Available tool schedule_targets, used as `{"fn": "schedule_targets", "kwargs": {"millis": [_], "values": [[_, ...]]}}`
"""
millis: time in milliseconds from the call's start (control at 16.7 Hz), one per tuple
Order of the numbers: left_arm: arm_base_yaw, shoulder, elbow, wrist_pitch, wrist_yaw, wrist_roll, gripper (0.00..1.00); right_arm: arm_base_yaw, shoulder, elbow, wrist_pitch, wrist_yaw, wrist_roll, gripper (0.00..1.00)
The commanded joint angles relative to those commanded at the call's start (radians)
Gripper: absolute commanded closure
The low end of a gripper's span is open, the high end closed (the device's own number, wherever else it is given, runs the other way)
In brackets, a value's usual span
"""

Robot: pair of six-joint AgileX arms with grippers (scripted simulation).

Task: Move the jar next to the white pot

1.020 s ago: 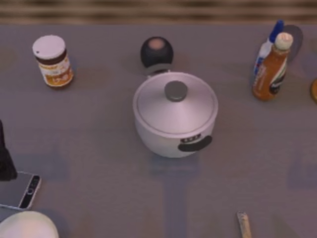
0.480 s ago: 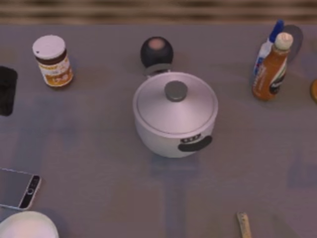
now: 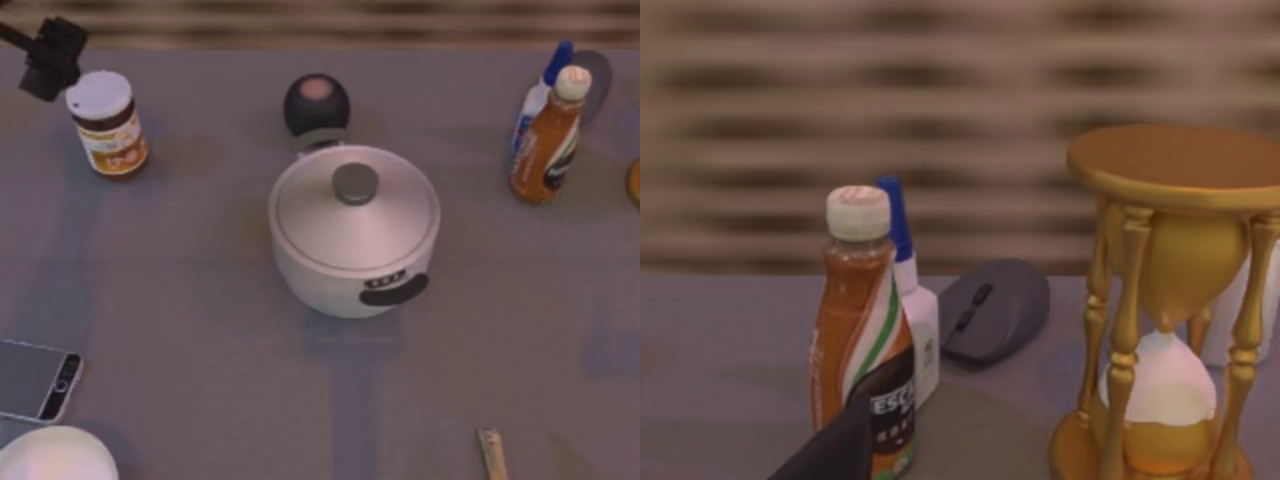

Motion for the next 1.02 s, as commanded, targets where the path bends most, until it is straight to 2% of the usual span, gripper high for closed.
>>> {"fn": "schedule_targets", "kwargs": {"millis": [300,540,720,1020], "values": [[0.009,0.422,0.435,-0.200,0.030,0.121,0.00,0.000,0.000,0.000,0.000,0.000,0.000,0.00],[0.016,0.657,0.686,-0.306,0.046,0.187,0.00,0.000,0.000,0.000,0.000,0.000,0.000,0.00],[0.020,0.752,0.790,-0.348,0.051,0.214,0.00,0.000,0.000,0.000,0.000,0.000,0.000,0.00],[0.021,0.767,0.807,-0.355,0.052,0.219,0.00,0.000,0.000,0.000,0.000,0.000,0.000,0.00]]}}
